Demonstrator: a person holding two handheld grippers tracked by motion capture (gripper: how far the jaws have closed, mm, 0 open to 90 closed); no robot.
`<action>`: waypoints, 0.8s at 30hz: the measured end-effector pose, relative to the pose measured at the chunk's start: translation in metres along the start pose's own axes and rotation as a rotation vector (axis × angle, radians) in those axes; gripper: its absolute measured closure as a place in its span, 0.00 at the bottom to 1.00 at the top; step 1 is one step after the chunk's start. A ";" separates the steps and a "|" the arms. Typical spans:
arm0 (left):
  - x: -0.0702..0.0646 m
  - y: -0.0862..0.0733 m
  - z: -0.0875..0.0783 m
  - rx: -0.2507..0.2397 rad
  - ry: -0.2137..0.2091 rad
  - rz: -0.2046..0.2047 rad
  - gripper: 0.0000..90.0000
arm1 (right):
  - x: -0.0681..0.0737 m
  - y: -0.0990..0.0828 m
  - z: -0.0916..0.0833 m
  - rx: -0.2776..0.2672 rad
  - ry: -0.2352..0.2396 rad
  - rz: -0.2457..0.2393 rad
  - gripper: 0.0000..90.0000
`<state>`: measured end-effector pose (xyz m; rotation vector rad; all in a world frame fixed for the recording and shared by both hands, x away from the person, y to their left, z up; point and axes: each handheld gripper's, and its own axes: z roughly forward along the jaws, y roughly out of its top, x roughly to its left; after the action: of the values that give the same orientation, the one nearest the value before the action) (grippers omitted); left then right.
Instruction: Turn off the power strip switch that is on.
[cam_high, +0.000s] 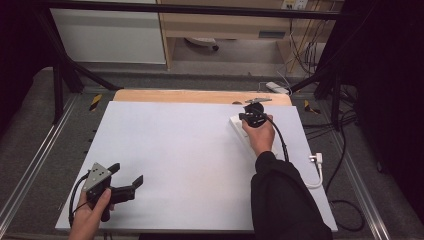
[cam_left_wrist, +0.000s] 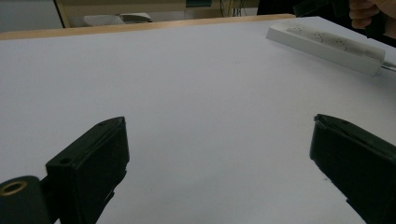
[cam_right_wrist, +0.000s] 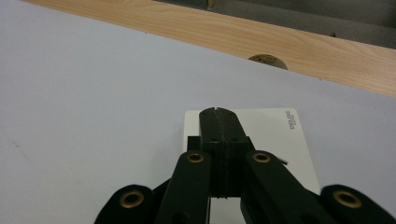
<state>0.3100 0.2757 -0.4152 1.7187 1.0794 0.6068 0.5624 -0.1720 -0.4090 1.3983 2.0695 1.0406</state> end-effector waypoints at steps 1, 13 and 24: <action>0.000 0.000 0.000 0.000 0.000 0.000 0.05 | 0.000 0.000 0.001 0.002 0.001 -0.004 1.00; 0.000 0.000 0.000 0.002 -0.004 0.003 0.05 | 0.001 -0.005 0.008 0.019 0.002 0.001 1.00; 0.000 0.000 0.001 0.005 -0.004 0.011 0.05 | 0.001 -0.009 0.014 0.031 0.004 0.002 1.00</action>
<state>0.3103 0.2751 -0.4155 1.7302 1.0707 0.6080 0.5662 -0.1680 -0.4246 1.4150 2.0957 1.0169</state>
